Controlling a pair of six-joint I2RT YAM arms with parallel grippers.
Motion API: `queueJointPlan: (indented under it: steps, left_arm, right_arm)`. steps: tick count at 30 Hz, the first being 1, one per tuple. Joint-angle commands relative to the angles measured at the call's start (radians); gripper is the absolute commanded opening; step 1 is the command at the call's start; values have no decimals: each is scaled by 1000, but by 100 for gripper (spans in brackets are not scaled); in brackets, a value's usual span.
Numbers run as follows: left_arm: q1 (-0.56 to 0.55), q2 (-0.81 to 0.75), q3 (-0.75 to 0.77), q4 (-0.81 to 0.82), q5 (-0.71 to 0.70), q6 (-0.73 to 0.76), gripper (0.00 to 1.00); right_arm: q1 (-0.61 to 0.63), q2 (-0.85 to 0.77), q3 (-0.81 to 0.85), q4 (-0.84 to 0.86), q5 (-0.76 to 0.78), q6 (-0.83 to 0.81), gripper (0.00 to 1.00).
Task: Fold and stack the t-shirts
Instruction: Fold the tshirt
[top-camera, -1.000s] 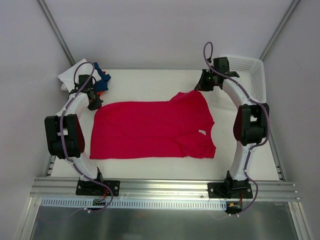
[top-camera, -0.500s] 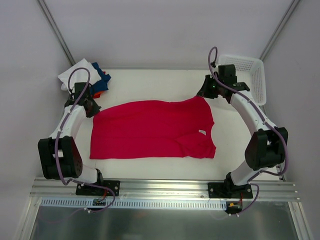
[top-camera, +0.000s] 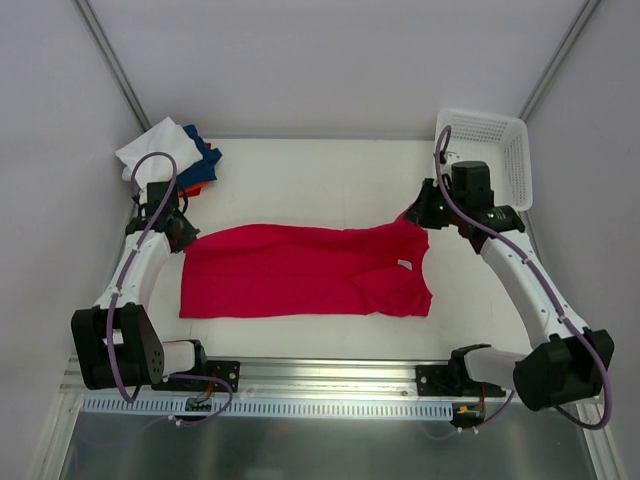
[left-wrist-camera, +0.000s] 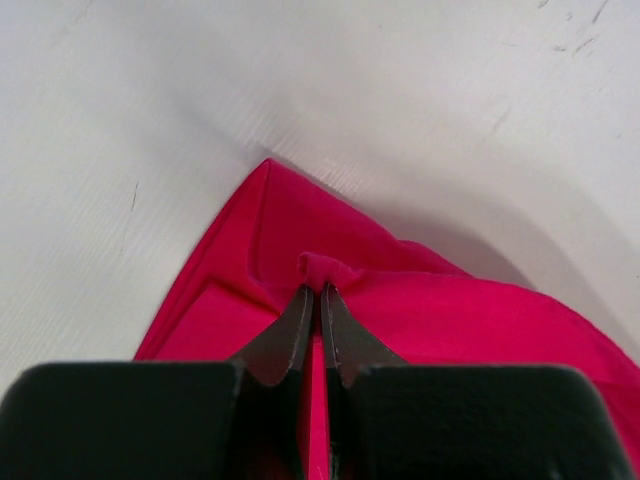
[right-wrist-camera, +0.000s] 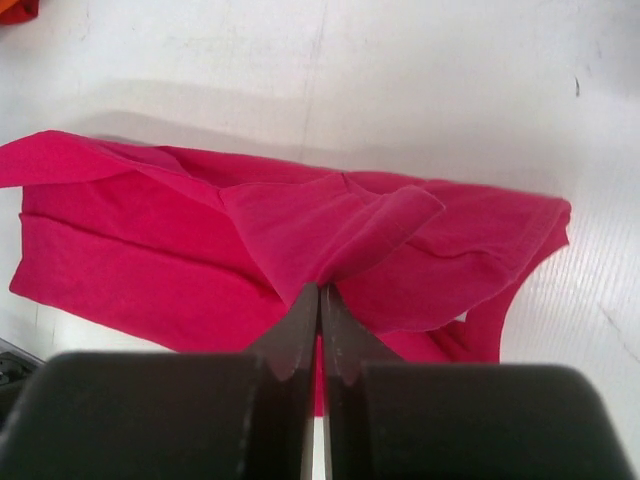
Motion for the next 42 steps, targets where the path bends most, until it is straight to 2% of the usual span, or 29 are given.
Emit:
queueJointPlan:
  steps: [1,17,26,42]
  left_arm:
    - [-8,-42,-27,-32,-34,-31,0]
    - [-10,-165,-130,-78,-71,-57,0]
    - [-8,-214,-199,-80,-71,-69,0]
    - [-10,-272,-283,-100,-89,-109,0]
  right_arm:
    - [14,-93,-50,-37,32,1,1]
    - [46,-316,-182,-179,115,24,1]
    - [74,-385,-260,-207,124,56,0]
    - [132,-497,-350,-304,228,142,0]
